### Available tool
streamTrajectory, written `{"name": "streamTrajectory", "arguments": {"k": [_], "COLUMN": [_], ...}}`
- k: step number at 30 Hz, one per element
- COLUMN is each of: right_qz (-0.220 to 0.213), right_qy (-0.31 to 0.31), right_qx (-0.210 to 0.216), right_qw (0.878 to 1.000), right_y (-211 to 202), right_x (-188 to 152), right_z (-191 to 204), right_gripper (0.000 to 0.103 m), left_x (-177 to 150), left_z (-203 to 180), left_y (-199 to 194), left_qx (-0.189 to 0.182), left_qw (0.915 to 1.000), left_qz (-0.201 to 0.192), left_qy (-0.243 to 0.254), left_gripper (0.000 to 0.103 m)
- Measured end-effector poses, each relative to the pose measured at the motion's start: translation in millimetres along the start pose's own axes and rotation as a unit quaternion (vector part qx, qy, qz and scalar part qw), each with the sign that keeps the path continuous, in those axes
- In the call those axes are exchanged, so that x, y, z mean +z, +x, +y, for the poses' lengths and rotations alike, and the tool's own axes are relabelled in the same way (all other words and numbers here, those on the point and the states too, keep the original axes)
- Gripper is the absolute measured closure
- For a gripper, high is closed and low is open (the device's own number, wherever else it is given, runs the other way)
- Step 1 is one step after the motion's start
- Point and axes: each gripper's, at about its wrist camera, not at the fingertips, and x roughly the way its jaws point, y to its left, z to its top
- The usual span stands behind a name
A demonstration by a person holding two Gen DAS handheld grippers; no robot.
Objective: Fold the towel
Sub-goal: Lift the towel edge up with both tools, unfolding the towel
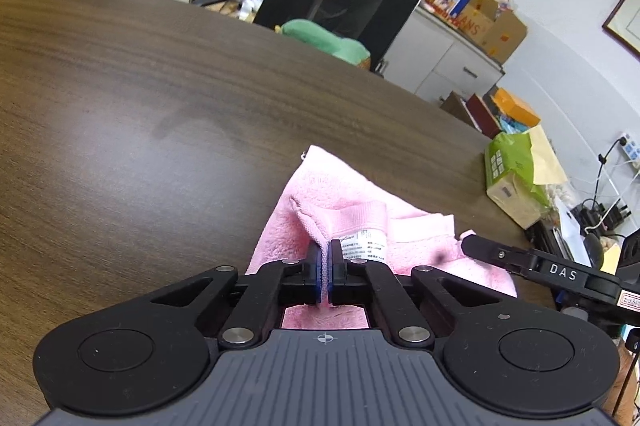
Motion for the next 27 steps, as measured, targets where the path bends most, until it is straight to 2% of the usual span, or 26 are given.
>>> {"name": "streamTrajectory", "arguments": {"k": [7,9,10,12,13,14,18,21,24,27], "right_qz": [-0.007,-0.027,-0.037,-0.057,-0.067,-0.077,-0.117,-0.147,-0.177,-0.207], "right_qy": [0.008,0.005,0.003,0.001,-0.001,-0.002,-0.008,-0.013,-0.017,-0.021], "right_qx": [0.009,0.011,0.011,0.013,0.014,0.014,0.018,0.02,0.022,0.024], "right_qw": [1.0,1.0,0.999,0.998,0.998,0.997,0.993,0.989,0.984,0.978], "right_y": [-7.7,-17.8,-22.8,-32.9,-37.9,-43.0,-63.1,-78.2,-93.4,-108.5], "right_x": [2.0,4.4,5.6,8.0,9.2,10.3,15.1,18.7,22.2,25.8], "right_z": [-2.1,4.0,7.0,13.1,16.2,19.2,31.4,40.5,49.6,58.8], "right_gripper": [0.054,0.055,0.059,0.077,0.092,0.095,0.096,0.096,0.096,0.096], "left_x": [1.7,0.0,-1.0,-5.1,-7.4,-9.8,-14.6,-10.1,0.4,27.8], "left_z": [-0.4,-3.4,-5.2,-8.5,-10.1,-11.7,-13.5,-4.2,7.7,8.9], "left_y": [-34.0,-41.6,-43.3,-44.4,-43.2,-42.0,-36.0,-34.3,-39.3,-49.2], "left_qx": [-0.052,-0.063,-0.067,-0.069,-0.069,-0.07,-0.063,-0.056,-0.053,-0.052], "left_qw": [0.9976,0.9968,0.9967,0.9969,0.997,0.9972,0.9978,0.9982,0.9969,0.9945], "left_qz": [-0.045,-0.047,-0.046,-0.038,-0.033,-0.027,-0.017,-0.016,-0.028,-0.055], "left_qy": [-0.011,-0.007,-0.005,-0.002,0.001,0.004,0.008,-0.017,-0.052,-0.073], "left_gripper": [0.102,0.102,0.102,0.102,0.102,0.102,0.102,0.102,0.102,0.102]}}
